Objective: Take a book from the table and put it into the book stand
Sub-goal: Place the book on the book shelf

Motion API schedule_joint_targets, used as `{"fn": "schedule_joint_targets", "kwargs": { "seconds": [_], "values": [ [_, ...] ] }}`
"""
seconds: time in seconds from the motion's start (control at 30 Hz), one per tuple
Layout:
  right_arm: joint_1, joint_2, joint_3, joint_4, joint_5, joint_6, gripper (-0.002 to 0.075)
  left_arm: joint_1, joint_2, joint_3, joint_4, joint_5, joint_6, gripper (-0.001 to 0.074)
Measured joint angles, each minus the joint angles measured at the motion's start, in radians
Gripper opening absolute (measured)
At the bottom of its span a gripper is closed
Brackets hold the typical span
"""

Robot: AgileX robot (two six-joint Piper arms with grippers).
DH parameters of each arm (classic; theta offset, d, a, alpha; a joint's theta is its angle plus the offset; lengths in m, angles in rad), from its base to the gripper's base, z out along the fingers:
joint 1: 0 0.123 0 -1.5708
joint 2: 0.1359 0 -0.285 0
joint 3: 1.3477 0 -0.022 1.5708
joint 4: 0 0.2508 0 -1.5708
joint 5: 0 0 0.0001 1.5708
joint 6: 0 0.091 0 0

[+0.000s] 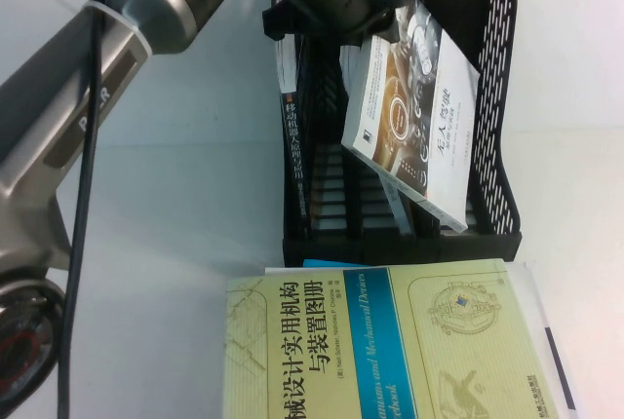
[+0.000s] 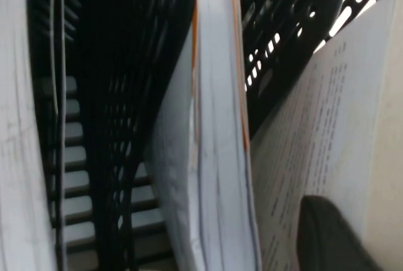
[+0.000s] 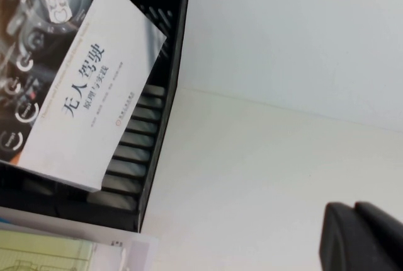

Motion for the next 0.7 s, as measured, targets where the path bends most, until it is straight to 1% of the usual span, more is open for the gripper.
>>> {"fn": "schedule_joint_targets", "kwargs": {
  "seconds": [0.13, 0.33, 0.43, 0.5, 0.57, 0.63, 0.7],
  "values": [
    [0.0, 0.021, 0.0, 0.0, 0.0, 0.0, 0.0008, -0.027, 0.0, 0.0, 0.046, -0.036, -0.041, 0.0103],
    [0.0, 0.025, 0.0, 0.0, 0.0, 0.0, 0.0008, -0.029, 0.0, 0.0, 0.043, -0.15, -0.074, 0.0113],
    [0.0, 0.025, 0.0, 0.0, 0.0, 0.0, 0.0008, -0.029, 0.0, -0.002, 0.043, -0.184, -0.088, 0.0193],
    [0.0, 0.025, 0.0, 0.0, 0.0, 0.0, 0.0008, -0.025, -0.004, -0.006, 0.043, -0.195, -0.101, 0.0272],
    [0.0, 0.025, 0.0, 0.0, 0.0, 0.0, 0.0008, -0.021, -0.007, -0.01, 0.05, -0.195, -0.105, 0.0326],
    [0.0, 0.025, 0.0, 0.0, 0.0, 0.0, 0.0008, -0.021, -0.007, -0.011, 0.059, -0.195, -0.105, 0.0344],
    [0.0, 0.025, 0.0, 0.0, 0.0, 0.0, 0.0008, -0.021, -0.007, -0.011, 0.061, -0.193, -0.092, 0.0341]
  ]
}}
